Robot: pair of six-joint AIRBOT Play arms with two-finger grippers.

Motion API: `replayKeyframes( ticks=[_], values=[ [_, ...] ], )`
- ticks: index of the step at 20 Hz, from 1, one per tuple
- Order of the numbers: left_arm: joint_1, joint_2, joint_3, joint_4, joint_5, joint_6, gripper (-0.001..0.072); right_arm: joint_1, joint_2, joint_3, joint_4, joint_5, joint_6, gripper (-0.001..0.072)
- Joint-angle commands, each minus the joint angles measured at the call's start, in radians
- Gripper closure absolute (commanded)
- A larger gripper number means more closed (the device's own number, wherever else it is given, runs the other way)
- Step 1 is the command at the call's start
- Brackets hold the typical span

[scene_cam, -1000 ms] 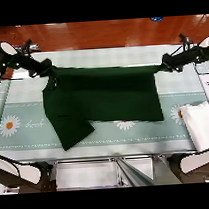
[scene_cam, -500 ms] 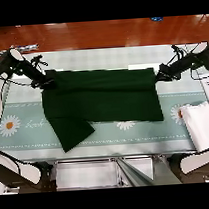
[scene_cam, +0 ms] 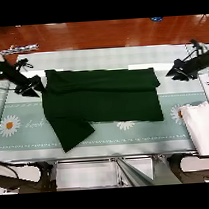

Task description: Fold the shirts.

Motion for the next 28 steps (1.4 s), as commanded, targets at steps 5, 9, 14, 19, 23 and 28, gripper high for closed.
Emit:
replayKeyframes(
  ticks=[5,9,14,19,23,28],
  values=[
    [0.37,0.376,-0.638,-0.342,0.127,0.251,0.0198,-0.027,0.476,-0.616,0.264,-0.278,-0.139,0.03],
    [0.516,0.428,-0.809,-0.292,0.136,0.296,0.0198,-0.026,0.631,-0.79,0.35,-0.271,-0.167,0.03],
    [0.434,0.423,-0.89,-0.298,0.249,0.256,0.0198,-0.027,0.673,-0.811,0.363,-0.248,-0.162,0.03],
    [0.243,0.357,-0.919,-0.355,0.349,0.256,0.0198,-0.027,0.673,-0.811,0.402,-0.248,-0.151,0.0301],
    [0.13,0.344,-0.914,-0.37,0.417,0.225,0.0384,-0.089,0.673,-0.809,0.399,-0.208,-0.15,0.03],
    [0.13,0.346,-0.892,-0.369,0.349,0.276,0.0688,-0.356,0.673,-0.823,0.095,-0.08,-0.057,0.0301]
  ],
)
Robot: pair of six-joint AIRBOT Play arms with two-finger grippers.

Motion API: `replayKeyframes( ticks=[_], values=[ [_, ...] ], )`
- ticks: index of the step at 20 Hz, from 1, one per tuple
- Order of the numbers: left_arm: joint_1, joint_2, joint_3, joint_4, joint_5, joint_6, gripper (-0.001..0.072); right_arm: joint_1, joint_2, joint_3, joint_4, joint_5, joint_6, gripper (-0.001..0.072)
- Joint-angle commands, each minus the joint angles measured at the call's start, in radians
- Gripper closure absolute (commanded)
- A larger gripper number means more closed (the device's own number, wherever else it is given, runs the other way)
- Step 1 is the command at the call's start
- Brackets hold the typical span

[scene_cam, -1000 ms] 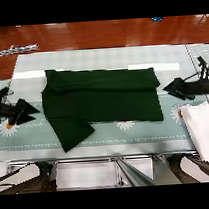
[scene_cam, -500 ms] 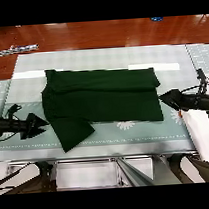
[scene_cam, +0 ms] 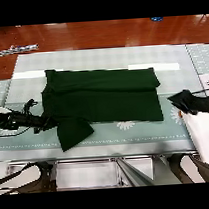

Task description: Fold the shirts.

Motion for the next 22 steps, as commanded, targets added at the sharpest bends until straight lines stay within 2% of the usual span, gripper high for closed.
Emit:
replayKeyframes(
  ticks=[1,4,12,17,22],
  values=[
    [-0.014,-0.002,0.01,-0.008,-0.029,0.018,0.0688,-0.139,0.001,-0.027,-0.222,0.13,0.083,0.03],
    [-0.014,-0.002,0.01,-0.008,-0.029,0.018,0.0688,-0.147,0.001,-0.095,-0.23,0.21,0.043,0.03],
    [-0.014,-0.002,0.009,-0.008,-0.027,0.018,0.0688,-0.147,-0.097,-0.144,-0.143,0.119,0.017,0.0301],
    [-0.014,-0.002,0.01,-0.008,-0.017,0.018,0.0688,-0.146,-0.215,-0.144,-0.045,0.054,-0.061,0.0301],
    [-0.014,-0.002,0.01,-0.008,-0.018,0.014,0.0688,0.025,-0.342,-0.114,-0.023,-0.059,-0.054,0.0301]
  ],
)
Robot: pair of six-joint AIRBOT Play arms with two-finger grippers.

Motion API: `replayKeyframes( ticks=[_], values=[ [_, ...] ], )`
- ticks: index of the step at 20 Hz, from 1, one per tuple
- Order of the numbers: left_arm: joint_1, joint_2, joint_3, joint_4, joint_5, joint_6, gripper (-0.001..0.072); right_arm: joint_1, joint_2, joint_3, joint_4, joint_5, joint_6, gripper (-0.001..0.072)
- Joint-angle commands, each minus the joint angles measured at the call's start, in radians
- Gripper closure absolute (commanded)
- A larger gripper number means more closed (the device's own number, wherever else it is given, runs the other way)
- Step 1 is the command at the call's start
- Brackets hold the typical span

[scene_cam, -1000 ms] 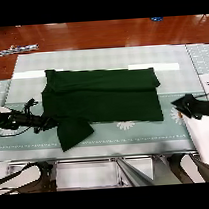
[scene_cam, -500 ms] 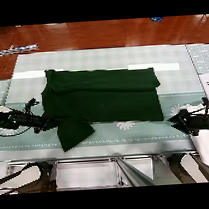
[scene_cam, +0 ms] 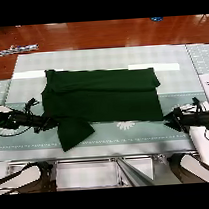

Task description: Fold the shirts.

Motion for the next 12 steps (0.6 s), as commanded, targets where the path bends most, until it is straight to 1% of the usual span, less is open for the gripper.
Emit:
replayKeyframes(
  ticks=[1,3,4,5,6,7,9,12],
  values=[
    [-0.001,0.0,0.001,0.0,0.001,-0.003,0.0688,0.11,-0.078,0.034,0.046,-0.108,0.0,0.03],
    [-0.001,0.0,0.001,0.0,-0.002,-0.003,0.0688,0.158,-0.093,0.075,0.079,-0.137,0.001,0.0304],
    [-0.001,0.0,0.001,0.0,-0.002,-0.003,0.0688,0.172,-0.093,0.095,0.085,-0.144,0.005,0.0321],
    [-0.001,0.0,0.001,0.0,-0.002,-0.003,0.0688,0.183,-0.093,0.116,0.086,-0.139,0.006,0.0408],
    [0.0,0.0,0.005,0.0,0.0,0.002,0.0688,0.191,-0.093,0.131,0.085,-0.129,-0.003,0.0529],
    [0.0,0.0,0.012,0.0,0.0,0.018,0.0688,0.196,-0.093,0.143,0.091,-0.108,-0.044,0.0693],
    [0.009,0.0,0.042,-0.003,-0.005,0.03,0.0688,0.196,-0.093,0.15,0.093,-0.064,-0.076,0.0687],
    [0.017,0.0,0.11,-0.011,-0.059,0.035,0.0688,0.196,-0.092,0.15,0.08,-0.033,-0.084,0.0687]
  ],
)
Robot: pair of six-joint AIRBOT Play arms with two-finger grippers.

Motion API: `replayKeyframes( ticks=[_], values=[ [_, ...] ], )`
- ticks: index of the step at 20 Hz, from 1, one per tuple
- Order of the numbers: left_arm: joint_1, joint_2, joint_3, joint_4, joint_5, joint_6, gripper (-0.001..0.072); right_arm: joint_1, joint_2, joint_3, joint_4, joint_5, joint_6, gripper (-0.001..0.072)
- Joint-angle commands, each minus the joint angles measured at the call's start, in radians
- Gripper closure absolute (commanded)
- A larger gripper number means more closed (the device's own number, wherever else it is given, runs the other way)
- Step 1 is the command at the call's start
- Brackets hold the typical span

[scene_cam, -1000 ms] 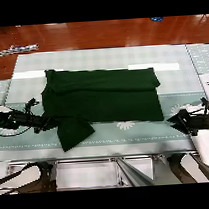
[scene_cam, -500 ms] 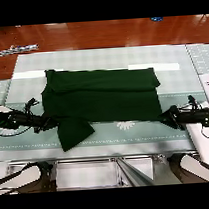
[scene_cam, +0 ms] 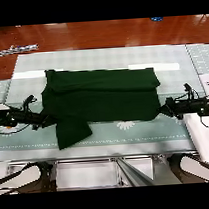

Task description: Fold the shirts.

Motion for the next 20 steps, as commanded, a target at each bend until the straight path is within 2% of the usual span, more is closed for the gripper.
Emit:
replayKeyframes(
  ticks=[1,7,12,20],
  values=[
    [0.006,0.0,0.072,-0.005,-0.061,0.011,0.0688,0.008,0.0,0.011,0.002,0.037,-0.024,0.0687],
    [0.008,-0.001,0.206,-0.006,-0.087,-0.005,0.0688,0.008,0.011,0.044,0.021,0.034,-0.023,0.0687],
    [-0.029,-0.056,0.365,-0.021,-0.082,-0.018,0.0688,0.01,-0.039,0.185,0.131,-0.017,-0.019,0.0688],
    [-0.136,-0.414,0.885,-0.038,-0.101,-0.208,0.0688,0.096,-0.266,0.472,0.151,-0.069,0.056,0.0688]
  ],
)
